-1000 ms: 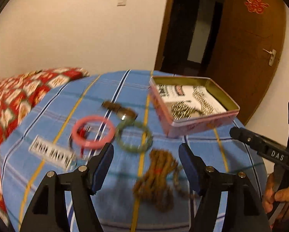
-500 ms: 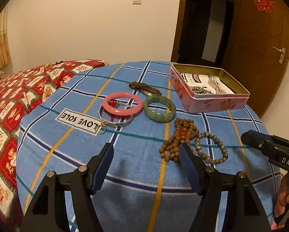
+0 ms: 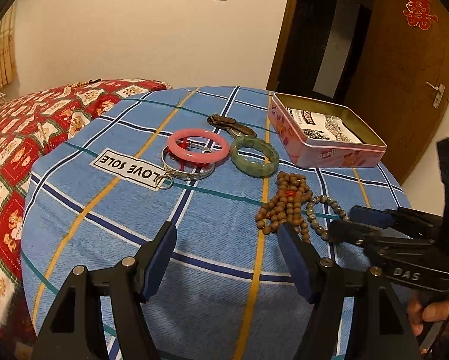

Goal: Organize jewelry
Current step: 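Withdraw both grippers from the tin toward the remaining bead strands, then grasp the grey bead bracelet with the right gripper while the left gripper grasps the brown wooden beads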

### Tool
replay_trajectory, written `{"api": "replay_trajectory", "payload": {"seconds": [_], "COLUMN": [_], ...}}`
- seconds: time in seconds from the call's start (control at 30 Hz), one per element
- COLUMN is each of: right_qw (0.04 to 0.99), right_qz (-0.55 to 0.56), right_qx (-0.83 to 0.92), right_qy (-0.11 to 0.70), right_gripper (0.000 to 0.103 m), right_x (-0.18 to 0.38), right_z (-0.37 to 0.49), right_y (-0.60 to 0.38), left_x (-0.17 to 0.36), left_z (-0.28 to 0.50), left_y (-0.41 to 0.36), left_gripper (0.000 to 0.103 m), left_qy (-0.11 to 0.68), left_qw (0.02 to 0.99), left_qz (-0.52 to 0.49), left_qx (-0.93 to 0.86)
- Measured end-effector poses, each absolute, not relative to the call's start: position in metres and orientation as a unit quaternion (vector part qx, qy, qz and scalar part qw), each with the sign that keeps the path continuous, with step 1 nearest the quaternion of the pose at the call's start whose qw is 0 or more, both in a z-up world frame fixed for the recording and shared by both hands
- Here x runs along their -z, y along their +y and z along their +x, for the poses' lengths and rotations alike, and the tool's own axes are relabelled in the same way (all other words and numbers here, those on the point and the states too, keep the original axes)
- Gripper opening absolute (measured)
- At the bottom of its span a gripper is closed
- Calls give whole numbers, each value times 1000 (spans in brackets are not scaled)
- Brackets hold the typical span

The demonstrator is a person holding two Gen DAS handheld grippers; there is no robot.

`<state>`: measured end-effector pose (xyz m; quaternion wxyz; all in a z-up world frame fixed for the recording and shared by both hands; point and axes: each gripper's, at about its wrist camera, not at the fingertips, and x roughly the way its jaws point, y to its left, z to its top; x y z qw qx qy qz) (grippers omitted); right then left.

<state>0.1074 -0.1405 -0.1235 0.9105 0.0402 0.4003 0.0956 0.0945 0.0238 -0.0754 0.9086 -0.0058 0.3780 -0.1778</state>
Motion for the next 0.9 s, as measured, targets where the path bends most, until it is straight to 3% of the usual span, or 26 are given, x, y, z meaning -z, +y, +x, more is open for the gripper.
{"api": "replay_trajectory", "payload": {"seconds": [0.23,0.27,0.37,0.53,0.6,0.9], "right_qw": [900,900,899,897,899,914], "right_qz": [15,10,6,52,73,116], "right_qx": [-108,-106,-107,-112,-113,-99], "right_qy": [421,422,424,423,416,376], "right_gripper": [55,51,20,18,11,11], "right_x": [129,130,129,129,128,110], "right_z": [118,117,115,109,105,92], "right_y": [-127,-127,-132,-152,-160,-184], "left_x": [73,73,71,69,67,74], "left_z": [93,93,92,96,98,119], "left_y": [23,22,20,16,11,-31], "left_gripper": [70,70,70,70,70,70], "left_qy": [374,374,372,375,377,388], "left_qw": [909,908,908,901,897,882], "left_qz": [1,3,12,1,1,30], "left_qx": [186,188,192,216,231,265]}}
